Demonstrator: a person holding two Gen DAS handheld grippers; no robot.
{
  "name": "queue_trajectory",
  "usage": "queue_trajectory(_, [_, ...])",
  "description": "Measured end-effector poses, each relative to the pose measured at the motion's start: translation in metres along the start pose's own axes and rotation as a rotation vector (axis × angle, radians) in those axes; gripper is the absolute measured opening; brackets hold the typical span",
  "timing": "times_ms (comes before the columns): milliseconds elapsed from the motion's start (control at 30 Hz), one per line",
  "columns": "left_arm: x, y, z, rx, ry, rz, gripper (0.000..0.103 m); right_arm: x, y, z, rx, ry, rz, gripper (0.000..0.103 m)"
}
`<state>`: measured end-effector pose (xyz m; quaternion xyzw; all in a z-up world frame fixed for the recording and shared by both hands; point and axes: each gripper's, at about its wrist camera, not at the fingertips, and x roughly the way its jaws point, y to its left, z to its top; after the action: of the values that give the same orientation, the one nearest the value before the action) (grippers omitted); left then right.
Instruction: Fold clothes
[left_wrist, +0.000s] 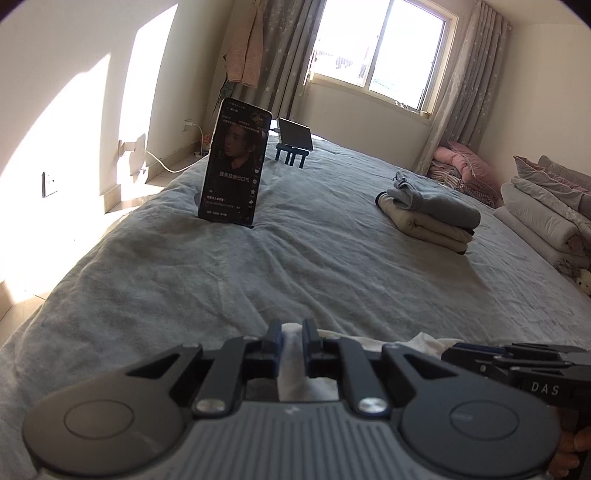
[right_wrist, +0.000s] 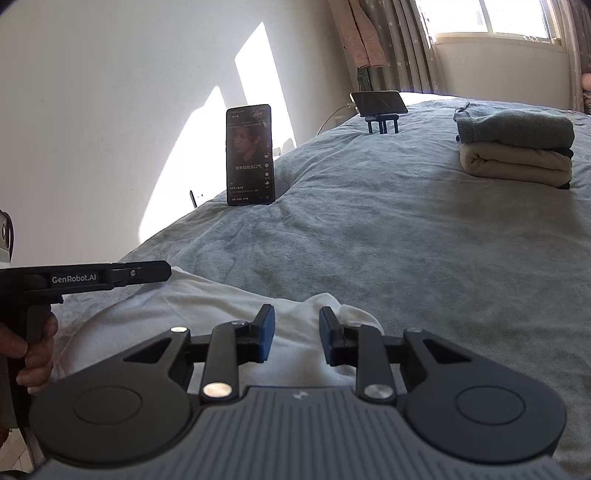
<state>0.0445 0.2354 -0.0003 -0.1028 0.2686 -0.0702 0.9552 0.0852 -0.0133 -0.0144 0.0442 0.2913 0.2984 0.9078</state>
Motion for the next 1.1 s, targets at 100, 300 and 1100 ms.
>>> queue_trajectory(100, [0.006, -0.012, -0.001, 0.055, 0.012, -0.030, 0.010, 0.008, 0.008, 0.002, -0.027, 0.004, -0.005, 0.027])
queue_trajectory(300, [0.020, 0.000, -0.005, 0.049, 0.063, 0.049, 0.012, 0.019, -0.012, -0.004, 0.017, 0.025, -0.076, 0.025])
queue_trajectory(1100, [-0.055, -0.002, -0.048, 0.234, 0.028, -0.162, 0.015, -0.052, 0.054, -0.053, -0.185, 0.032, 0.056, 0.034])
